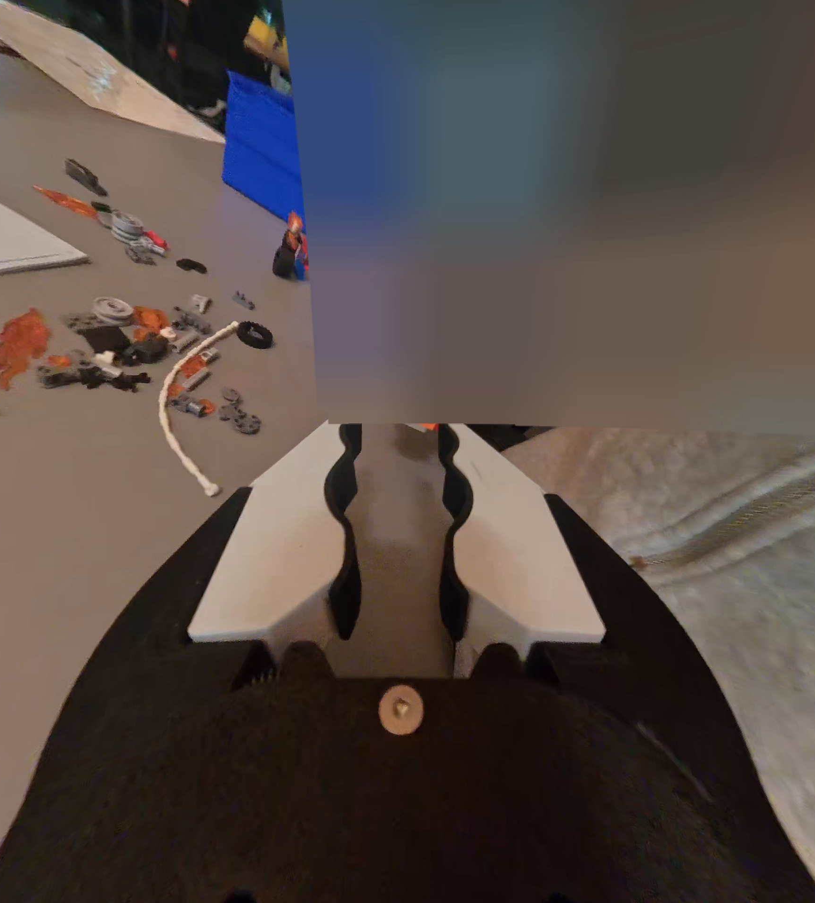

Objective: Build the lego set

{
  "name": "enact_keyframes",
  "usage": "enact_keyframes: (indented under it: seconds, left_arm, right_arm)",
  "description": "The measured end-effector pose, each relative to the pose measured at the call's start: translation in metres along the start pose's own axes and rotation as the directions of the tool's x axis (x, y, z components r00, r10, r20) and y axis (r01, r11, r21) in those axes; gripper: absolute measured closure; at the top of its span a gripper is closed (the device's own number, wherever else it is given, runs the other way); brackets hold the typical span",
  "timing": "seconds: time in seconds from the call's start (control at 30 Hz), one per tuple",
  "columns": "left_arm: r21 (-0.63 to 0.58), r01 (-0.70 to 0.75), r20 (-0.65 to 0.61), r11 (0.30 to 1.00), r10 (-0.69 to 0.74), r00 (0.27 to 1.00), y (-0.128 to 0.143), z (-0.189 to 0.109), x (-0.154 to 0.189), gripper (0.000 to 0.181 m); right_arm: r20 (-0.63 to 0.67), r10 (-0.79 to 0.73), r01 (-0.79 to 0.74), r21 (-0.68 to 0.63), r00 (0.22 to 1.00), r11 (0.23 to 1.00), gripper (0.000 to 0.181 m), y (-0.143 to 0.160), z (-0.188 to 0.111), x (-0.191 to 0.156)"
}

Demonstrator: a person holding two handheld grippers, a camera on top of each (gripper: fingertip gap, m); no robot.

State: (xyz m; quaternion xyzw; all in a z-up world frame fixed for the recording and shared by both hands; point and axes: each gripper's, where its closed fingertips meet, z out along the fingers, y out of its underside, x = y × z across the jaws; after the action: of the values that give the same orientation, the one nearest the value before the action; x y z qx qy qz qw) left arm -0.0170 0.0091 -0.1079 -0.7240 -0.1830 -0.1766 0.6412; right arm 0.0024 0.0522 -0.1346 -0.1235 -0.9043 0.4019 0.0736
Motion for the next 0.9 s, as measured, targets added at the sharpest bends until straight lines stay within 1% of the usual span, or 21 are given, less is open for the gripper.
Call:
enact_keyframes:
  seconds: [0.07, 0.17, 0.23, 0.3, 0.4, 0.43, 0.5, 0.53, 0.77, 0.9]
  left_arm:
    - [-0.043, -0.057, 0.022, 0.997, 0.058, 0.998, 0.005, 0.014, 0.004, 0.151]
    - [-0.106, -0.098, -0.003, 0.989, 0.099, 0.995, 0.014, 0.032, 0.013, 0.149]
    - [-0.139, -0.124, -0.009, 0.982, 0.124, 0.992, 0.018, 0.039, 0.017, 0.146]
    - [-0.161, -0.160, -0.009, 0.974, 0.161, 0.987, 0.021, 0.045, 0.021, 0.142]
    - [-0.177, -0.208, -0.008, 0.962, 0.210, 0.978, 0.024, 0.053, 0.026, 0.142]
    - [-0.178, -0.224, -0.003, 0.958, 0.227, 0.974, 0.023, 0.056, 0.026, 0.145]
    - [-0.183, -0.261, -0.013, 0.948, 0.264, 0.965, 0.025, 0.060, 0.030, 0.153]
    - [-0.188, -0.276, -0.009, 0.943, 0.279, 0.960, 0.025, 0.061, 0.031, 0.153]
    - [-0.185, -0.317, -0.030, 0.930, 0.317, 0.948, 0.026, 0.063, 0.036, 0.153]
    - [-0.193, -0.293, -0.013, 0.936, 0.296, 0.955, 0.025, 0.065, 0.031, 0.153]
  right_arm:
    - [-0.013, -0.020, 0.020, 0.040, 1.000, 0.999, 0.161, -0.004, -0.001, -0.002]
    - [-0.031, -0.014, 0.018, 0.110, 0.999, 0.994, 0.161, -0.009, -0.004, -0.005]
    - [-0.042, -0.011, 0.016, 0.134, 0.999, 0.991, 0.162, -0.009, -0.006, -0.006]
    - [-0.059, -0.013, 0.021, 0.144, 0.998, 0.989, 0.162, -0.007, -0.008, -0.007]
    - [-0.059, -0.007, 0.017, 0.164, 0.998, 0.986, 0.161, -0.004, -0.011, -0.011]
    - [-0.056, -0.001, 0.011, 0.171, 0.998, 0.985, 0.161, -0.003, -0.012, -0.012]
    - [-0.062, 0.006, 0.005, 0.179, 0.998, 0.984, 0.161, -0.001, -0.013, -0.012]
    - [-0.064, 0.008, 0.004, 0.180, 0.998, 0.984, 0.161, 0.000, -0.014, -0.012]
    - [-0.019, 0.044, -0.039, 0.223, 0.999, 0.974, 0.162, 0.000, -0.018, -0.016]
    - [-0.024, 0.054, -0.048, 0.224, 0.998, 0.973, 0.161, 0.003, -0.017, -0.009]
